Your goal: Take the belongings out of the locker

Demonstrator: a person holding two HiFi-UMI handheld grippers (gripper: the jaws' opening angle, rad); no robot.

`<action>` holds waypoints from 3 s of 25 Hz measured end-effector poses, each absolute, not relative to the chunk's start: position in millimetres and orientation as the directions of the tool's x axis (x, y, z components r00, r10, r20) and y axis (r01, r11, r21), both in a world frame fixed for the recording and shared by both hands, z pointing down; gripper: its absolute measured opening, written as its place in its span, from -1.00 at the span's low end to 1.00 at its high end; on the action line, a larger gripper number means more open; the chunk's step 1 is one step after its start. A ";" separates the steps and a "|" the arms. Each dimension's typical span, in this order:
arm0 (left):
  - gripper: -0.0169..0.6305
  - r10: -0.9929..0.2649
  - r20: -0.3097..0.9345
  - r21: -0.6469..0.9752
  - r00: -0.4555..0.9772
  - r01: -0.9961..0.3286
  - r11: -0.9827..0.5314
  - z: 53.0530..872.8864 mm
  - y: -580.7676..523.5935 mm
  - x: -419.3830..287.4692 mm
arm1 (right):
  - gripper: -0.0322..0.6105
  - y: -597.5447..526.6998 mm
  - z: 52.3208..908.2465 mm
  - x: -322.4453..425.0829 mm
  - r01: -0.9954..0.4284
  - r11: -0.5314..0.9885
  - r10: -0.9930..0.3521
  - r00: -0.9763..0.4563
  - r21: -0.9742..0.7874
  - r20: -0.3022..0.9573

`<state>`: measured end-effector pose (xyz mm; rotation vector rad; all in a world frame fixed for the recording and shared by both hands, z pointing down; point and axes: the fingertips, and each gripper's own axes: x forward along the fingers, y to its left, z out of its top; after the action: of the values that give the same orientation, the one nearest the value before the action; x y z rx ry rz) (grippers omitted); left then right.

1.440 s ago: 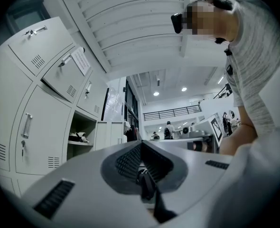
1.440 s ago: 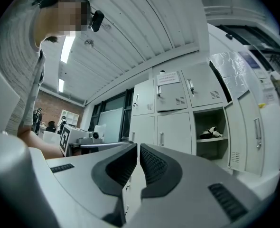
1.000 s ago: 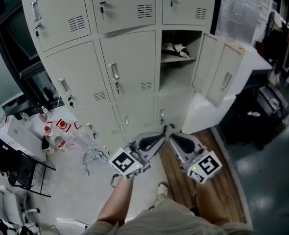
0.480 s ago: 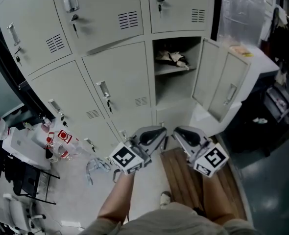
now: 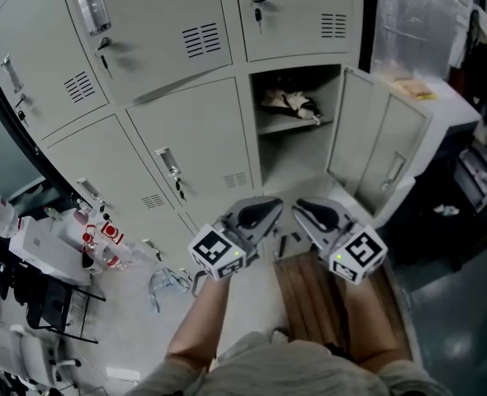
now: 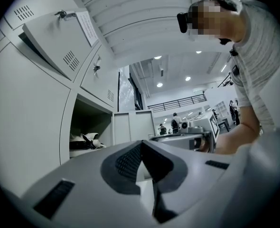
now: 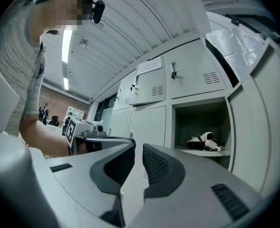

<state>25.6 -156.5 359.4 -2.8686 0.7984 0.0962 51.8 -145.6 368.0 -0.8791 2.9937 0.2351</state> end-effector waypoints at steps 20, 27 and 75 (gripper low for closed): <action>-0.93 -0.479 -0.153 -0.084 0.864 -0.494 -0.865 356.4 -255.7 21.3 | -0.59 -261.8 349.5 53.0 -0.606 0.760 -0.630 -0.776 0.237 0.038; -0.93 -0.458 -0.149 -0.064 0.876 -0.471 -0.880 357.8 -273.1 26.4 | -0.46 -299.1 336.0 49.3 -0.630 0.722 -0.669 -0.741 0.285 0.056; -0.93 -0.412 0.001 -0.144 0.911 -0.407 -0.902 394.3 -314.0 75.2 | 0.05 -528.3 367.4 48.6 -0.497 0.563 -0.818 -0.223 0.660 0.530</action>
<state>75.2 -314.0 394.3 -2.9329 0.6317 -0.0468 48.6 -528.3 367.4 -1.9704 3.4717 0.8135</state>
